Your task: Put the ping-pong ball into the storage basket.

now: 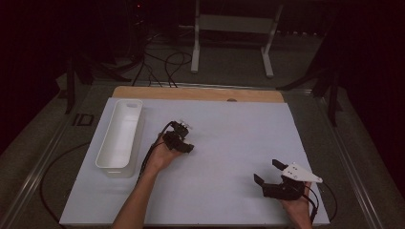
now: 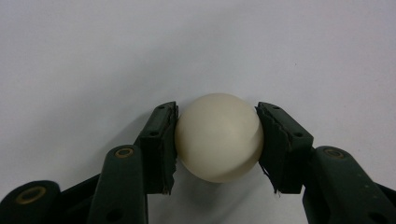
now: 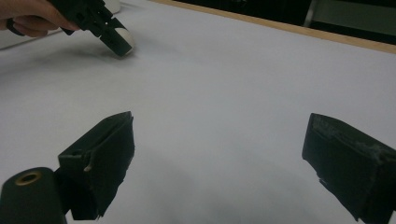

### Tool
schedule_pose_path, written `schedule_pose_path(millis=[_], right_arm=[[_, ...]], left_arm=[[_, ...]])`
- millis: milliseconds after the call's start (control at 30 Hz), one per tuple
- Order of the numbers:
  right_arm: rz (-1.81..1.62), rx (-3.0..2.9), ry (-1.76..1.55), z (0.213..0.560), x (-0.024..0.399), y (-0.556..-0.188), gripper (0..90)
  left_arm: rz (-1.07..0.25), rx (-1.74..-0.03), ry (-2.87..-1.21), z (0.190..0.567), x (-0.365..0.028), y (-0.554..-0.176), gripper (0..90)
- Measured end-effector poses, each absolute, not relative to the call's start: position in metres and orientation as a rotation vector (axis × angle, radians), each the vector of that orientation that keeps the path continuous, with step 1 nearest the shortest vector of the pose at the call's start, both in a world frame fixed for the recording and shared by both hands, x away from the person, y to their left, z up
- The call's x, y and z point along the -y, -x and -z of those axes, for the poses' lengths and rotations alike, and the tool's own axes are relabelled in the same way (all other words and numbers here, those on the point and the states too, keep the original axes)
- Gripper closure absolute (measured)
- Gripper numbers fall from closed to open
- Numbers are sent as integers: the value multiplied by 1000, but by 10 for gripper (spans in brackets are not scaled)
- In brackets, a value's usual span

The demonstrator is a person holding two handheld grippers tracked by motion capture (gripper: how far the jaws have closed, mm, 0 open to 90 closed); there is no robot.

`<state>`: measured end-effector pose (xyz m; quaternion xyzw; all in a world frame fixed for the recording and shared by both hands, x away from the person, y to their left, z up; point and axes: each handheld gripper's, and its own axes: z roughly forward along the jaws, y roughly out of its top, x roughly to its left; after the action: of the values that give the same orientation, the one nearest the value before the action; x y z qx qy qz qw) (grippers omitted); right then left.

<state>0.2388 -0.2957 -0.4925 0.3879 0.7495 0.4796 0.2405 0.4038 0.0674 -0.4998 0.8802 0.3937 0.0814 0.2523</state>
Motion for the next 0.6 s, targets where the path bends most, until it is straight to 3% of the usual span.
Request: schedule_pose_path(millis=[600], right_arm=[[-1313, -2049, -1061, 492, 297, -238, 88]], left_arm=[[-238, -1076, -2381, 495, -70, -402, 506]])
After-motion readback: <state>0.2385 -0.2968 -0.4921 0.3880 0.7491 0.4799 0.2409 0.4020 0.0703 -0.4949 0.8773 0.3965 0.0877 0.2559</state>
